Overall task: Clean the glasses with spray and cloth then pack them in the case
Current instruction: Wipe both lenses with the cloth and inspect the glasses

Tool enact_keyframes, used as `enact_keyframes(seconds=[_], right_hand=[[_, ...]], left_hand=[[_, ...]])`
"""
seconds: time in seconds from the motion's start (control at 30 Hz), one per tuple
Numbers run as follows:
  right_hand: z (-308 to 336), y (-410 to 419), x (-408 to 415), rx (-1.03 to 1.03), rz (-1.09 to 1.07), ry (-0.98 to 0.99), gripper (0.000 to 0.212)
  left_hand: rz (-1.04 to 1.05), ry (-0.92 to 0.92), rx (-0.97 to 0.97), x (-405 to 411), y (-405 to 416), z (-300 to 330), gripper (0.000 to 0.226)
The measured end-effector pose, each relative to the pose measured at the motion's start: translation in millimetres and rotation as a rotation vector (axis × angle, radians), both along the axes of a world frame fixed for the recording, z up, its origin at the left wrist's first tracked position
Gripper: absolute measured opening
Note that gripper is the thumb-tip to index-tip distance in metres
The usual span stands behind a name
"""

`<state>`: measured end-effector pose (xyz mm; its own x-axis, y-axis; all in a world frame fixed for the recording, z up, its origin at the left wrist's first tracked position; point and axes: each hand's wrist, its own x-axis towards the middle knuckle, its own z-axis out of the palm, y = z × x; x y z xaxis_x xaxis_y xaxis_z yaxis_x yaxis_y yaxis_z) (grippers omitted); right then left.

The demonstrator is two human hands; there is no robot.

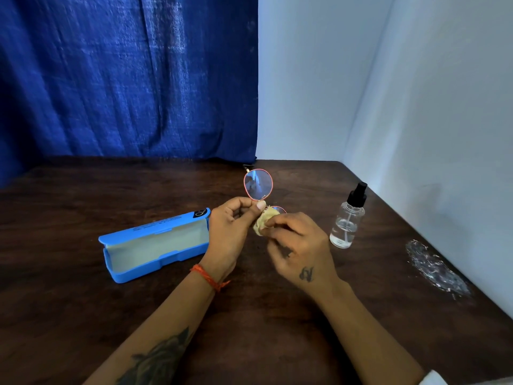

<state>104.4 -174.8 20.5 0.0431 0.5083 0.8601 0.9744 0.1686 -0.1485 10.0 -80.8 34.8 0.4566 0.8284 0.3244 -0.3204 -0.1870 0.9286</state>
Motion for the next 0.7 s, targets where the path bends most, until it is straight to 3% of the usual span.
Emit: enact_keyframes(seconds=[0.27, 0.5, 0.7], right_hand=[[5.0, -1.4, 6.7, 0.115, -0.132, 0.096, 0.015], [0.7, -0.5, 0.6, -0.025, 0.015, 0.03, 0.017], [4.6, -2.3, 7.3, 0.063, -0.128, 0.096, 0.014]], left_hand=[[0.0, 0.012, 0.024, 0.6, 0.6, 1.4, 0.008], [0.001, -0.002, 0.033, -1.5, 0.2, 0.6, 0.011], [-0.01, 0.005, 0.033, -0.8, 1.1, 0.9, 0.009]])
